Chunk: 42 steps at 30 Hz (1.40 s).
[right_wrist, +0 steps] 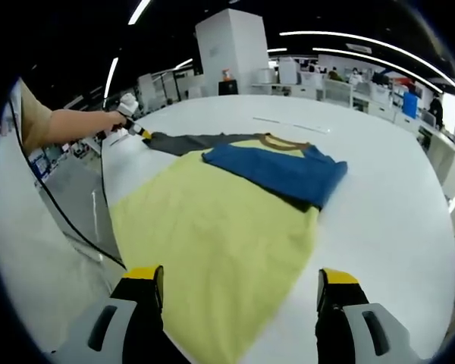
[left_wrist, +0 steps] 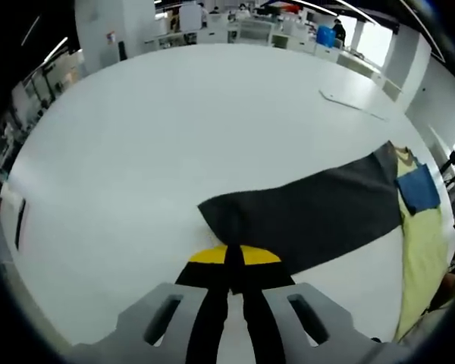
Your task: Fold the garment on the visible template until the final outline fits inside the template.
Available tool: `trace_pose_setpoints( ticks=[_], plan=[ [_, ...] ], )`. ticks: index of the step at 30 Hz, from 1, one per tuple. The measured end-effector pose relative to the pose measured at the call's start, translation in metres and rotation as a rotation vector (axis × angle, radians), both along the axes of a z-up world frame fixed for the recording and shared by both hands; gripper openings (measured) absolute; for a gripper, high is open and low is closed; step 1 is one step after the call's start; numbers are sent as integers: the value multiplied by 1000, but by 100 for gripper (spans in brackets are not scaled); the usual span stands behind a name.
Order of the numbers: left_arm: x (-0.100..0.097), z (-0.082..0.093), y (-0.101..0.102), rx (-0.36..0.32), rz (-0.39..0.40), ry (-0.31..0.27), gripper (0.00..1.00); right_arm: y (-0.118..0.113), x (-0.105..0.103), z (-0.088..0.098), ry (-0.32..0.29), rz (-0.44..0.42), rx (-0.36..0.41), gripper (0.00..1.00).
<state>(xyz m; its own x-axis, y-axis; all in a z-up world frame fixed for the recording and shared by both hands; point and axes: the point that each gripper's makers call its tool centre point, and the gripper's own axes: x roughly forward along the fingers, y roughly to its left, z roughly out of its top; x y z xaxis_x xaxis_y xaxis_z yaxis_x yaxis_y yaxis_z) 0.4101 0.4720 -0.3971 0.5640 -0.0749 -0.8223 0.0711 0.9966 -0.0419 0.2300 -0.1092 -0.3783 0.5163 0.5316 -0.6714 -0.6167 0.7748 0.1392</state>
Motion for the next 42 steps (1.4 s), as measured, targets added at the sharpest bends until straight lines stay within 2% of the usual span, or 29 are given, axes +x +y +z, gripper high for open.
trace_pose_setpoints(
  ticks=[19,32,42],
  plan=[
    [1,29,-26,-12,-22,-27,1,-5,-5,-1,-18,13,27,82],
    [6,45,-67,-39,-101,-34,1,-12,-10,-1,-19,16,35,82],
    [7,45,-93,-40,-172,-13,1,-17,-15,-3,-15,14,36,81]
  ],
)
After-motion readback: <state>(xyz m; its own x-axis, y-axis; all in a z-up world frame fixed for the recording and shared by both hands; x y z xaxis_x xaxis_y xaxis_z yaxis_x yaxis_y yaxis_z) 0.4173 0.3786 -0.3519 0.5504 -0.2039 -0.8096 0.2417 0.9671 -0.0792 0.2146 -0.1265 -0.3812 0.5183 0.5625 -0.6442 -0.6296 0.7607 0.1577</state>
